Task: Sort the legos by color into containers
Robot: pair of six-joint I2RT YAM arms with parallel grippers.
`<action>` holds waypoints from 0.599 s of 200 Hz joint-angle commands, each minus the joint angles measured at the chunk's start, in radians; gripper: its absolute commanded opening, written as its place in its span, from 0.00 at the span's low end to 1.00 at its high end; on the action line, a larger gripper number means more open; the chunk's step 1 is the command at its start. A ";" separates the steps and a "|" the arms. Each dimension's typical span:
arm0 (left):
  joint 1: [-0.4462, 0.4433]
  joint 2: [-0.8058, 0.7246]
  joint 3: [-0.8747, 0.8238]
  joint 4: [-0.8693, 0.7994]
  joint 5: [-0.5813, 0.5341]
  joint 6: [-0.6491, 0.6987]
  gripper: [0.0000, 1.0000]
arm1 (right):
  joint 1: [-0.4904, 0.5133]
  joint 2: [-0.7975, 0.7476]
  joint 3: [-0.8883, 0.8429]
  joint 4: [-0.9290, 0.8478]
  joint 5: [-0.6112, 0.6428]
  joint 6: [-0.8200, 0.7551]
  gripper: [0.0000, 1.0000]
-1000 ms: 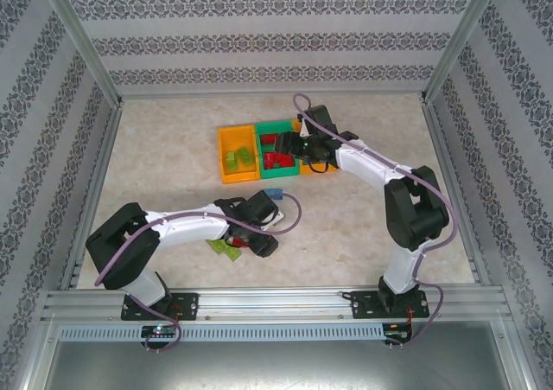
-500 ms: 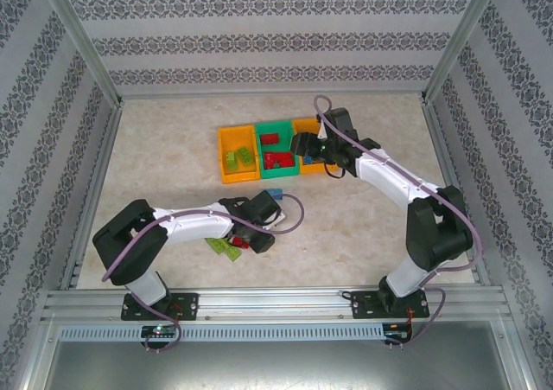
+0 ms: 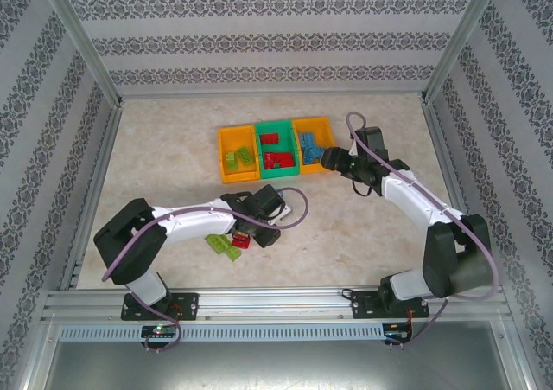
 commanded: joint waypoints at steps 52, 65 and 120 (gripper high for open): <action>-0.012 0.082 0.164 0.049 -0.055 0.005 0.24 | -0.039 -0.176 -0.199 -0.010 0.056 -0.045 0.74; -0.005 0.108 0.226 0.066 -0.078 -0.001 0.23 | -0.032 -0.198 -0.241 -0.006 0.059 -0.040 0.73; 0.074 0.260 0.535 0.095 -0.094 -0.080 0.20 | 0.063 -0.283 -0.364 -0.012 0.150 -0.021 0.73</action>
